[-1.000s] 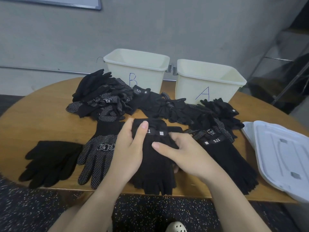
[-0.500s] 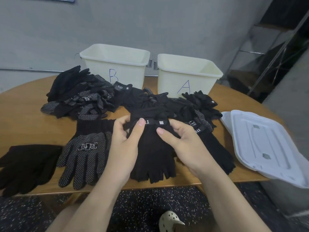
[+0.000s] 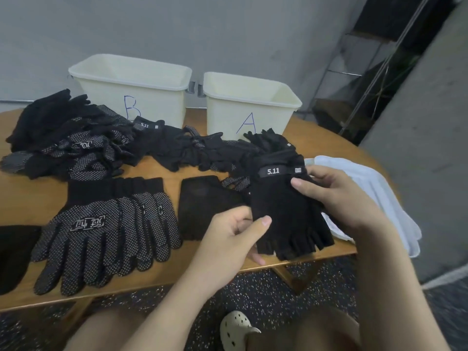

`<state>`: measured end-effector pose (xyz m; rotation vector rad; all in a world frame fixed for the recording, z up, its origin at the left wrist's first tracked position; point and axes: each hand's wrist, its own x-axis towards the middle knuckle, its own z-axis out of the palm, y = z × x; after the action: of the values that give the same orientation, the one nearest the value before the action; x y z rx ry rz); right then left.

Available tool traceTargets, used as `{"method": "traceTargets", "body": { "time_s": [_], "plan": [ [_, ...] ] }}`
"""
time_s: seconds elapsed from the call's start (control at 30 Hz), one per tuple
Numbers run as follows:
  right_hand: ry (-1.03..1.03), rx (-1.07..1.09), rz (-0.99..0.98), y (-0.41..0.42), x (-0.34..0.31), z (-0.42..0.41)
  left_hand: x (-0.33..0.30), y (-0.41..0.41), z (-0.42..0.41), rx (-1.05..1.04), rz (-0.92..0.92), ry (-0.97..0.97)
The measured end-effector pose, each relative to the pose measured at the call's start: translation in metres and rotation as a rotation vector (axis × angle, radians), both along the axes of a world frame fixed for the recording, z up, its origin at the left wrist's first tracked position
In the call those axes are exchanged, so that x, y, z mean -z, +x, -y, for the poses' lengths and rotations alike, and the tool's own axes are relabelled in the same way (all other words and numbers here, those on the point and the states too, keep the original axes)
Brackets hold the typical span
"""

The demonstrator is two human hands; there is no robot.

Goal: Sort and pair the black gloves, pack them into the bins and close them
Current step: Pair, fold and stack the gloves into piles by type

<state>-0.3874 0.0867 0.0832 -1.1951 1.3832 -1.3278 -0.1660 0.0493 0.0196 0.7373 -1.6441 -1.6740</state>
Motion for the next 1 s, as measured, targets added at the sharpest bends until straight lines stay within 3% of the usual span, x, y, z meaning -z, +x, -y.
{"method": "traceTargets", "body": {
  "time_s": [0.17,0.4,0.77,0.83,0.93,1.0],
  "plan": [
    [0.014,0.053,0.100,-0.018,0.016,0.000,-0.005,-0.023,-0.008,0.026,-0.055,0.076],
    [0.100,0.014,0.034,-0.051,0.024,0.001,0.013,-0.052,-0.041,0.018,0.181,-0.051],
    [0.100,-0.082,0.010,-0.058,0.031,0.017,0.013,-0.056,-0.044,-0.086,0.247,0.004],
    [0.072,-0.060,0.001,-0.055,0.026,0.014,0.011,-0.054,-0.042,-0.201,0.228,-0.076],
    [-0.009,0.084,-0.072,-0.054,0.007,0.002,0.004,-0.048,-0.032,-0.408,0.198,-0.346],
    [-0.064,0.190,-0.149,-0.052,-0.008,-0.007,-0.005,-0.048,-0.027,-0.426,0.110,-0.381]
  ]
}}
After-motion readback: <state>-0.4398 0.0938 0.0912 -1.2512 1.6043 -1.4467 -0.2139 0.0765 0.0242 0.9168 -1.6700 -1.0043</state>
